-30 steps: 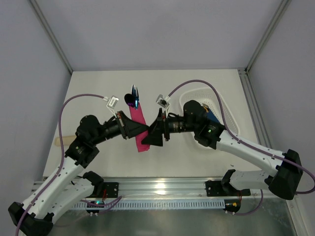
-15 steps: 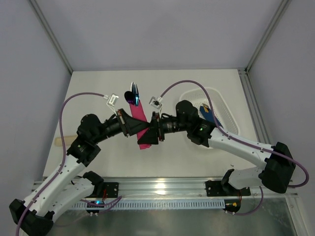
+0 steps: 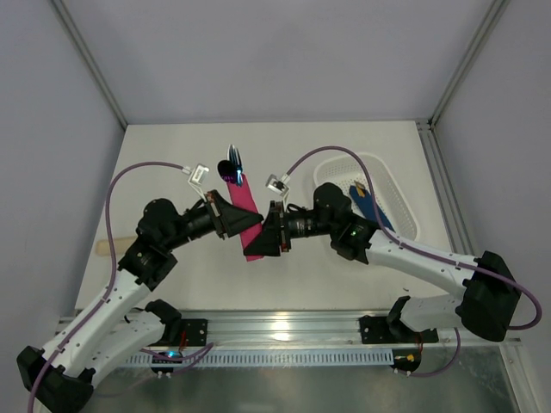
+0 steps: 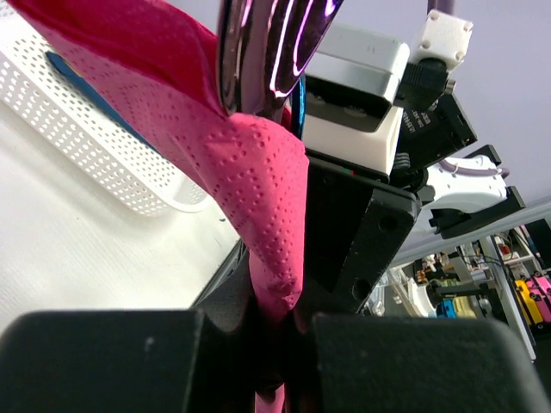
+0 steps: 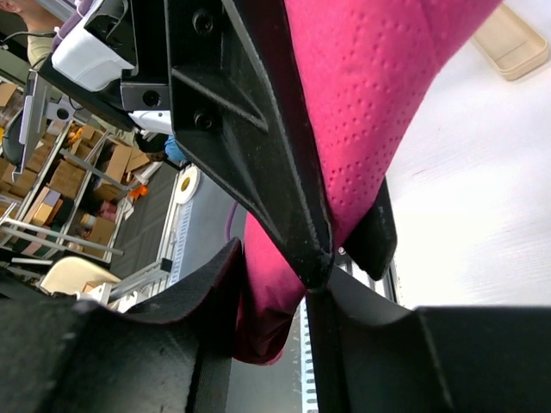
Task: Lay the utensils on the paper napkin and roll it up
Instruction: Roll the napkin.
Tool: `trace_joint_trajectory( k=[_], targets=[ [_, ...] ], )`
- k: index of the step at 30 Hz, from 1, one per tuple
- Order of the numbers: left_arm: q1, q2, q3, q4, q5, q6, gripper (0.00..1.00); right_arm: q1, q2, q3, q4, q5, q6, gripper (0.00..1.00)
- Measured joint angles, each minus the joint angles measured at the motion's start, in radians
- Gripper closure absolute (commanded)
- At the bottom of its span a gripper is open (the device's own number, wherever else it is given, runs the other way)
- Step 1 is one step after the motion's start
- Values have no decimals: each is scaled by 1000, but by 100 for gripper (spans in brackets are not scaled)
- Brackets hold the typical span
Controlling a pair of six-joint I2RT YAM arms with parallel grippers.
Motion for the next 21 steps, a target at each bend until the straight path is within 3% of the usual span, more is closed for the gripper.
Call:
trace_joint_trajectory(
  k=[4, 11, 17, 21],
  targets=[
    [3, 1, 0, 0, -4, -5, 100, 0, -2, -11, 0, -11, 0, 54],
    [9, 1, 0, 9, -23, -14, 100, 3, -2, -33, -1, -51, 2, 53],
    [8, 1, 0, 12, -27, -20, 100, 3, -2, -43, 0, -54, 9, 63],
    [9, 2, 0, 12, -29, -21, 100, 3, -2, -43, 4, -51, 12, 76]
  ],
)
